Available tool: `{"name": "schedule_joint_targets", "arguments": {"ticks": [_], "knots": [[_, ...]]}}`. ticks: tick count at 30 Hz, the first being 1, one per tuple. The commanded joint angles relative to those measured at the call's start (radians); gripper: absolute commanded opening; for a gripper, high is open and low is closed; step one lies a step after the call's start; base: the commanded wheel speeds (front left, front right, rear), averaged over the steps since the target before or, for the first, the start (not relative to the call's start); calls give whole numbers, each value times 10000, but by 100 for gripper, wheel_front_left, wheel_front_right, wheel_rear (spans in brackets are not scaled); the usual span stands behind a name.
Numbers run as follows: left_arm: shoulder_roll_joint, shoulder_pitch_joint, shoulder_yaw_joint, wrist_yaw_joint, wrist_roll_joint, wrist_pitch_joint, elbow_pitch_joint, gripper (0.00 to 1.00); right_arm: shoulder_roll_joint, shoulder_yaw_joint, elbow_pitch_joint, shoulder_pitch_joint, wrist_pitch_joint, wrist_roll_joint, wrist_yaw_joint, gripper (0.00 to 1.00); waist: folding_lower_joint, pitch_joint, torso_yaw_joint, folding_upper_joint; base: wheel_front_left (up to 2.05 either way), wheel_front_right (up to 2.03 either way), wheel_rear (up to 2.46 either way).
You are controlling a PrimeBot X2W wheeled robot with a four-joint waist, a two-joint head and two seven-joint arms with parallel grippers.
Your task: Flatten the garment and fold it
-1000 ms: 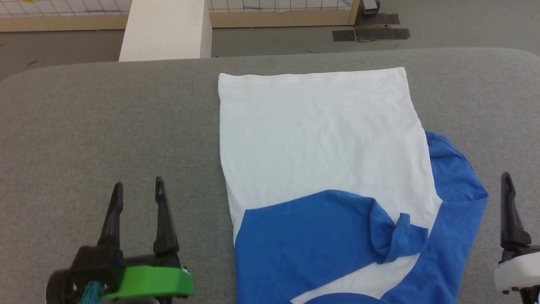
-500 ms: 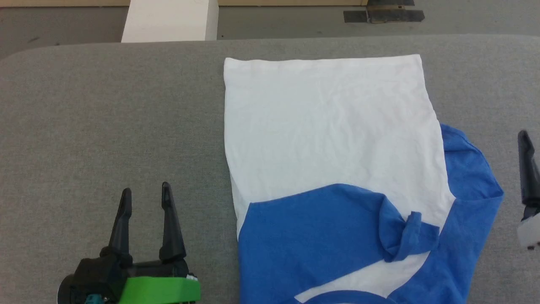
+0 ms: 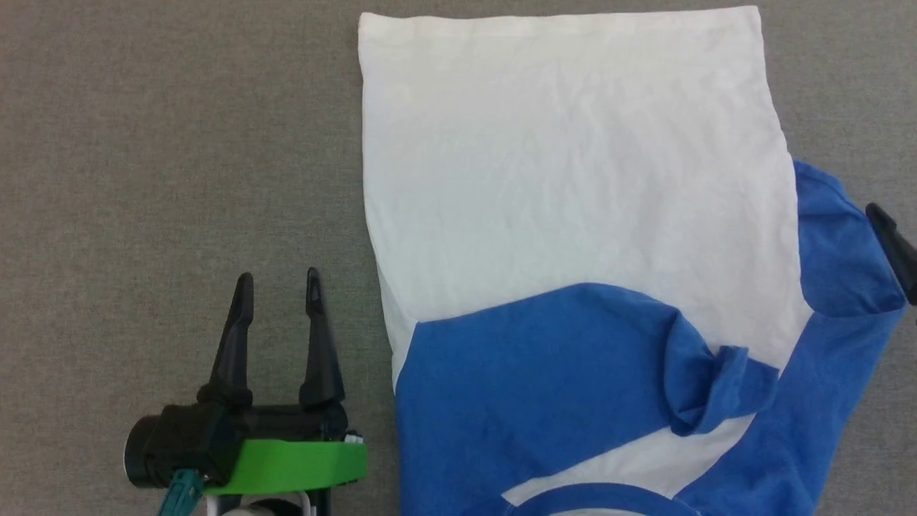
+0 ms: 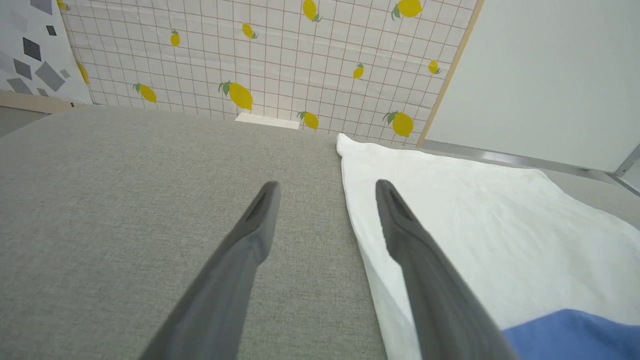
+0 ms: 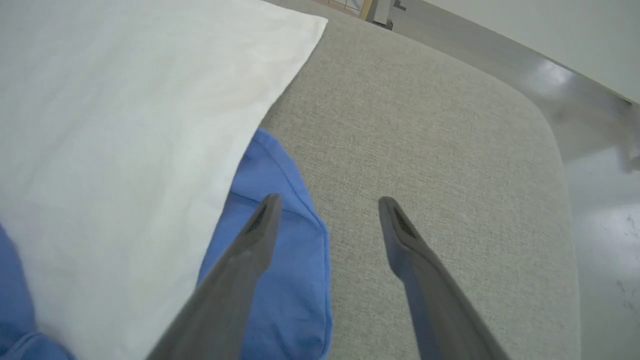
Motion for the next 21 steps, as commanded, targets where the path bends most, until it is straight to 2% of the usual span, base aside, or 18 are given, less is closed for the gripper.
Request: {"name": "schedule_joint_targets", "arguments": {"ticks": [1,6,11,12,13,14,15,21], "knots": [[-84,-171,24,-90,139,-45,77,100,-246,275,87,-194,24,160,-17,100,0,454,174,0,0,0,0],[-294,-318,-76,-334,274,-45,309,100,-866,1260,666,-467,-186,327,-17,100,0,684,395,0,0,0,0],[-425,-472,-186,-533,348,-45,526,100,-1034,2224,1239,-946,-556,611,-17,100,0,885,592,0,0,0,0],[-438,-498,-210,-568,363,-45,583,100,-1025,2394,1407,-1074,-652,685,-17,82,0,913,616,0,0,0,0],[-451,-518,-228,-593,373,-45,627,100,-1025,2525,1545,-1170,-727,725,-17,46,0,927,631,0,0,0,0],[-467,-539,-252,-623,382,-45,682,100,-1035,2685,1700,-1280,-822,776,-17,5,0,939,646,0,0,0,0],[-481,-554,-273,-645,384,-45,725,100,-1028,2754,1835,-1364,-902,837,-17,0,0,943,650,0,0,0,0],[-552,-561,-250,-729,349,-45,965,100,-988,2347,2705,-1810,-1555,888,-17,0,0,672,496,0,0,0,0]]}}
